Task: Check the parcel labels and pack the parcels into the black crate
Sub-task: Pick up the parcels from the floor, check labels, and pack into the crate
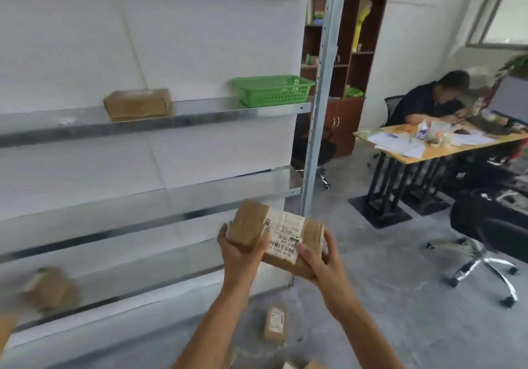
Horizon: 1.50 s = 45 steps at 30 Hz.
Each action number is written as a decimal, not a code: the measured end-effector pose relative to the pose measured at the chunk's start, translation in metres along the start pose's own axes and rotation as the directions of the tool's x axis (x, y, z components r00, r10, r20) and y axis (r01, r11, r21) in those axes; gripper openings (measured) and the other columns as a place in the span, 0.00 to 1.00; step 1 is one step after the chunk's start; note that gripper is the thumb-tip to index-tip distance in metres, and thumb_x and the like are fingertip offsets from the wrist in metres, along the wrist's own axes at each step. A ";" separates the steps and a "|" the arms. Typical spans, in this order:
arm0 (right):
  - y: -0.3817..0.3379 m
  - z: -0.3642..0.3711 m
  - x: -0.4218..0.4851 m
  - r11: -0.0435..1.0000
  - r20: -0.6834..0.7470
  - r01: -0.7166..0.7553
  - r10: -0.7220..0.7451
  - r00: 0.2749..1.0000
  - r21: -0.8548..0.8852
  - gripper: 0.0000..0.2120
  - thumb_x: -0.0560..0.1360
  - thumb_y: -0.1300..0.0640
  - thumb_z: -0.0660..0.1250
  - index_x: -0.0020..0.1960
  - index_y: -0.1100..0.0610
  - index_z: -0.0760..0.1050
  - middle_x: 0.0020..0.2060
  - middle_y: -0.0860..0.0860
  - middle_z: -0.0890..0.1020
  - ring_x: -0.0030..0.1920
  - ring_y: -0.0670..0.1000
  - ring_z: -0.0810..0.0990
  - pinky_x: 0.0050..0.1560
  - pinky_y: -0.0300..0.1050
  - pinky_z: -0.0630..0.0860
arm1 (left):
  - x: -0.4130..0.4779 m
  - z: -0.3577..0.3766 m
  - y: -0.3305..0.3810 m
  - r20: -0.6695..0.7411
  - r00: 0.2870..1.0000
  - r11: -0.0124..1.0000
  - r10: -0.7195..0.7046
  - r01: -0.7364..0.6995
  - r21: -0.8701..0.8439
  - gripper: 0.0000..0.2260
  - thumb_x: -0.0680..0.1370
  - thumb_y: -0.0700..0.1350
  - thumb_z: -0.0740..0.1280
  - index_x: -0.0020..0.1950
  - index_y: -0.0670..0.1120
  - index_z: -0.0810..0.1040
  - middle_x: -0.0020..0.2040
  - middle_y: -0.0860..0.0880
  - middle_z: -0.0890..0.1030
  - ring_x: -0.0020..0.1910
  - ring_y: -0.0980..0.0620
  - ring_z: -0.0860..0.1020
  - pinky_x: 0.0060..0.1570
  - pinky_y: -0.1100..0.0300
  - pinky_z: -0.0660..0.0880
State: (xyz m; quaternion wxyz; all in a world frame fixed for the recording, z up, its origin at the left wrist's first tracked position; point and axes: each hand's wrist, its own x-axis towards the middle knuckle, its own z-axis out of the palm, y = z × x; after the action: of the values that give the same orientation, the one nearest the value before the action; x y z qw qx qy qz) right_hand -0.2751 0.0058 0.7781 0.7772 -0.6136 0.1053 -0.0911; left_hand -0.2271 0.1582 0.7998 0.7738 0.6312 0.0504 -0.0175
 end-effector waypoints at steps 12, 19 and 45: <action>-0.032 0.065 -0.097 0.998 0.371 -0.052 0.061 0.926 -0.035 0.37 0.69 0.53 0.70 0.73 0.41 0.58 0.59 0.51 0.80 0.55 0.53 0.82 0.56 0.52 0.79 | -0.135 -0.150 0.058 -0.322 0.940 0.954 0.116 -0.016 0.298 0.09 0.75 0.54 0.67 0.38 0.51 0.80 0.38 0.54 0.82 0.44 0.52 0.79 0.50 0.55 0.76; -0.026 0.146 -0.148 0.997 0.609 -0.044 0.076 0.789 -0.067 0.33 0.64 0.47 0.72 0.66 0.33 0.64 0.58 0.45 0.81 0.57 0.51 0.81 0.59 0.53 0.77 | -0.217 -0.249 0.098 -0.411 0.890 0.946 0.199 -0.065 0.319 0.05 0.74 0.49 0.70 0.44 0.48 0.82 0.45 0.49 0.83 0.48 0.48 0.82 0.54 0.52 0.78; 0.118 0.486 -0.518 0.959 0.874 -0.130 0.282 0.395 -0.250 0.28 0.72 0.61 0.70 0.66 0.43 0.64 0.56 0.52 0.79 0.56 0.51 0.80 0.48 0.51 0.81 | -0.578 -0.656 0.104 -0.783 0.550 0.893 0.289 0.139 0.427 0.05 0.71 0.49 0.73 0.45 0.51 0.85 0.38 0.55 0.85 0.37 0.54 0.82 0.41 0.61 0.79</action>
State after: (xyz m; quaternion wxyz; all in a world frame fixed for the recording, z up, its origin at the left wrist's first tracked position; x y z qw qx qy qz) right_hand -0.6378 0.6276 0.7989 0.6710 -0.6015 -0.2466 0.3567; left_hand -0.8293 0.8005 0.8288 0.4923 0.7228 0.3763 0.3059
